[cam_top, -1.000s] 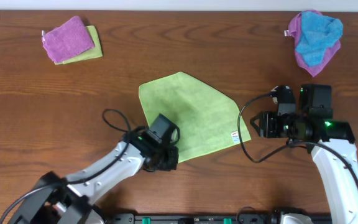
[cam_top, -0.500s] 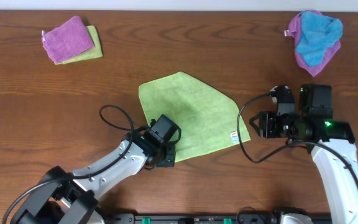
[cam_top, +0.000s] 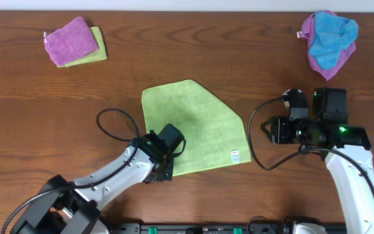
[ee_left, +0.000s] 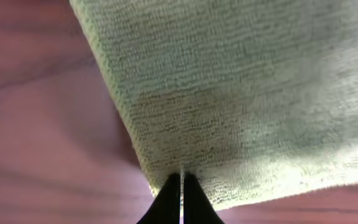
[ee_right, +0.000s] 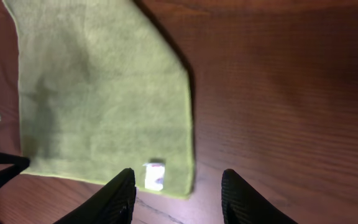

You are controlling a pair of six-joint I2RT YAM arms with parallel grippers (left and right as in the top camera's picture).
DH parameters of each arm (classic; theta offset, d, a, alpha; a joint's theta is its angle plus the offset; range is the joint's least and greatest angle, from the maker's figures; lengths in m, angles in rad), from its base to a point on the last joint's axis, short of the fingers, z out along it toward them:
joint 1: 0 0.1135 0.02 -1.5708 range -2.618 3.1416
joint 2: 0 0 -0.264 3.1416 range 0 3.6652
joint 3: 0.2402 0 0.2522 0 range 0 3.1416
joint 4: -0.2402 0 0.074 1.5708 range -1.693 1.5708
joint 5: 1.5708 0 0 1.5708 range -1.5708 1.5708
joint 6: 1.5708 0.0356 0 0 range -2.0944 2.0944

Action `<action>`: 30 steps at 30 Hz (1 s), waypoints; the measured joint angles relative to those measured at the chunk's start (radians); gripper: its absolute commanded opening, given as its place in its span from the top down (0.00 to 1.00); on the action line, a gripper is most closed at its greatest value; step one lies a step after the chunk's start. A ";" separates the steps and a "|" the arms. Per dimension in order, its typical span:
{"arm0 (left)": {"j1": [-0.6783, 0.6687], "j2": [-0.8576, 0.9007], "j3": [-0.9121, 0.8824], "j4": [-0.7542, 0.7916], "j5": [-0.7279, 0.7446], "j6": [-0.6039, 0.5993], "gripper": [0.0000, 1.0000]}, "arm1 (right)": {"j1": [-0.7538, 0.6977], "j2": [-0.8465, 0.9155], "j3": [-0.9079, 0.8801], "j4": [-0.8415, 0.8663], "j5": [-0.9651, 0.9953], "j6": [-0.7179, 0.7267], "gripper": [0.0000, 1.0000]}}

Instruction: Fold the cloth

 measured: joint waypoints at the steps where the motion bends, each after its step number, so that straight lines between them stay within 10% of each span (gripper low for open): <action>1: 0.000 0.000 0.000 -0.017 -0.013 0.000 0.94 | 0.000 0.000 0.000 0.002 0.002 0.000 0.55; 13: 0.108 0.000 -0.003 -0.053 -0.092 -0.028 0.94 | 0.000 0.102 0.000 0.010 -0.023 0.003 0.66; 30: 0.143 0.000 -0.003 -0.045 -0.106 -0.027 0.94 | 0.092 0.362 0.000 0.081 -0.252 0.011 0.40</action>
